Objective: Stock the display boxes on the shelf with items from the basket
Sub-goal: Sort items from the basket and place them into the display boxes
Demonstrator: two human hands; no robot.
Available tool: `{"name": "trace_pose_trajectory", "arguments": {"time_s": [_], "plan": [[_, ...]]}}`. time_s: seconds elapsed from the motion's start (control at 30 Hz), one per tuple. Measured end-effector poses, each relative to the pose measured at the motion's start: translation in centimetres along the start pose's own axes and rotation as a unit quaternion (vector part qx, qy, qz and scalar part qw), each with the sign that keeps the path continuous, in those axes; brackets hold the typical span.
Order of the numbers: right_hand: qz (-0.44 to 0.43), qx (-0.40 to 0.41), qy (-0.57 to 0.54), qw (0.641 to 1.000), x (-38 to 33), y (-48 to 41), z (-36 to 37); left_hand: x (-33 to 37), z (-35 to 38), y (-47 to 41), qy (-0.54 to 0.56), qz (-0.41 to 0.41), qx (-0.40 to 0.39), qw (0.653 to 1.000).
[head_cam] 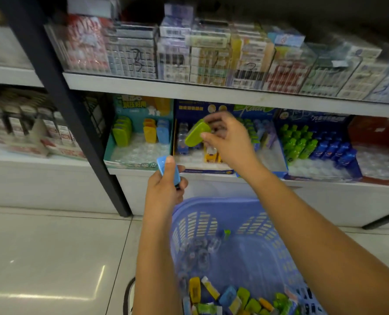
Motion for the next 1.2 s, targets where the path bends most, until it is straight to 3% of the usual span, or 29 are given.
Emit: {"name": "trace_pose_trajectory", "arguments": {"time_s": [0.3, 0.47, 0.8, 0.9, 1.03, 1.2], "plan": [[-0.107, -0.144, 0.112, 0.977, -3.2, -6.0, 14.1, 0.2, -6.1, -1.4, 0.046, -0.001, 0.088, 0.995], [-0.138, -0.193, 0.181, 0.954, -2.9, -6.7, 18.2, 0.5, -8.6, -2.3, 0.078, -0.019, 0.150, 0.985], [-0.148, -0.220, 0.218, 0.939, -1.9, -6.4, 20.6, -0.9, -9.5, -3.4, 0.142, -0.058, 0.144, 0.978], [-0.098, -0.194, 0.176, 0.960, -2.1, -6.4, 20.0, -1.0, -9.7, -3.6, 0.148, -0.067, 0.138, 0.977], [-0.088, -0.198, 0.208, 0.954, -3.0, -6.6, 19.2, -0.6, -9.6, -3.5, 0.063, -0.077, 0.140, 0.985], [-0.103, -0.267, 0.121, 0.951, -3.8, -3.7, 16.2, 0.4, -7.9, -1.9, -0.111, 0.090, 0.113, 0.983]]}}
Point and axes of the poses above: each hand's wrist, its own y-axis away from the middle knuckle, its own z-axis out of the palm, x = y × z, the point moved 6 cm from there along -y, towards the middle knuckle, and after that the axes turned 10 degrees about -z, right-handed, at the moved point
